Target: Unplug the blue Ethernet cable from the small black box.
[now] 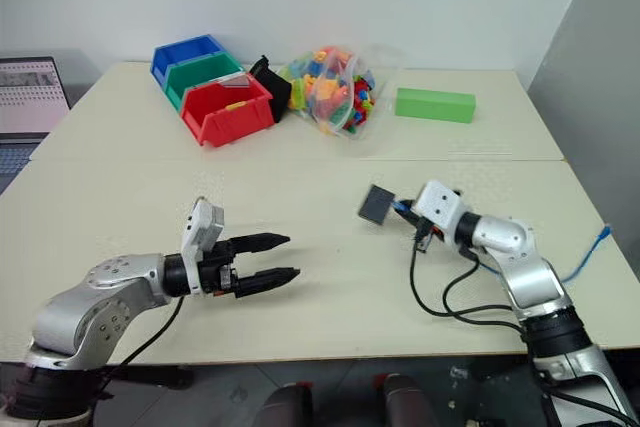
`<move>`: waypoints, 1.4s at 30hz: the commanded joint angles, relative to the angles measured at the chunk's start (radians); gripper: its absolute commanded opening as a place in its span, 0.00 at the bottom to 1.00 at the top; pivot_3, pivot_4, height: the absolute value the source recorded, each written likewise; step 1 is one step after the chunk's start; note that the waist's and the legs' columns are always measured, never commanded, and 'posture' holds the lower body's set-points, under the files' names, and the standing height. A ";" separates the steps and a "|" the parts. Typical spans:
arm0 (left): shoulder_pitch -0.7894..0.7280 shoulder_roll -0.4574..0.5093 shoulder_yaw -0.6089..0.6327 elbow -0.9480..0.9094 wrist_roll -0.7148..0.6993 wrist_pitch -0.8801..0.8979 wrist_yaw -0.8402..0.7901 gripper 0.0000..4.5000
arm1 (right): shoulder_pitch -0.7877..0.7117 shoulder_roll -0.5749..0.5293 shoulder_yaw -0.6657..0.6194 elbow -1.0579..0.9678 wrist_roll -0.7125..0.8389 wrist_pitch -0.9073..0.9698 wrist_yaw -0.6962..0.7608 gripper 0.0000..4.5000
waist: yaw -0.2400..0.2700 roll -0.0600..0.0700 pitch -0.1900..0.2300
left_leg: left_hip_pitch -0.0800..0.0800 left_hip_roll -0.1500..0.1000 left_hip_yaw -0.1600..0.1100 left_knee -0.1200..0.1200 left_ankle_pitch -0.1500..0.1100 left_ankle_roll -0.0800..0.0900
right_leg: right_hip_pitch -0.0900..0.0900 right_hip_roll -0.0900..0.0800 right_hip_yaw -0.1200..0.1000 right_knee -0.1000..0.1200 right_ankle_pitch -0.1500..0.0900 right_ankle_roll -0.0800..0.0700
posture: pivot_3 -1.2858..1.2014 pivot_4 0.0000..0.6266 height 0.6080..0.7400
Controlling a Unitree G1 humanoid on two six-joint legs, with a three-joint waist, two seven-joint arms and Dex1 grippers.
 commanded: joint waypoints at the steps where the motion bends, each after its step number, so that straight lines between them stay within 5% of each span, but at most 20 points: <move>1: -0.046 -0.022 0.061 0.007 -0.121 0.109 0.046 1.00 | -0.025 0.002 0.041 -0.052 -0.054 -0.154 0.015 0.04 | 0.002 0.000 0.000 | 0.000 0.000 0.000 0.000 0.000 0.000 | 0.000 0.000 0.000 0.000 0.000 0.000 | 0.52 0.24 1.00; 24: -0.080 -0.050 0.042 -0.005 -0.168 0.177 0.064 1.00 | -0.129 0.014 0.149 -0.116 -0.103 -0.302 0.127 0.04 | 0.007 0.000 0.000 | 0.000 0.000 0.000 0.000 0.000 0.000 | 0.000 -0.001 0.000 0.000 0.003 -0.005 | 0.52 0.24 1.00; 42: -0.073 -0.056 0.034 -0.004 -0.167 0.158 0.040 0.18 | -0.114 0.043 0.163 -0.144 -0.126 -0.303 0.113 0.04 | 0.007 0.000 0.000 | 0.000 -0.001 0.000 0.000 0.000 0.000 | 0.000 -0.001 0.000 0.000 0.003 -0.004 | 0.52 0.24 1.00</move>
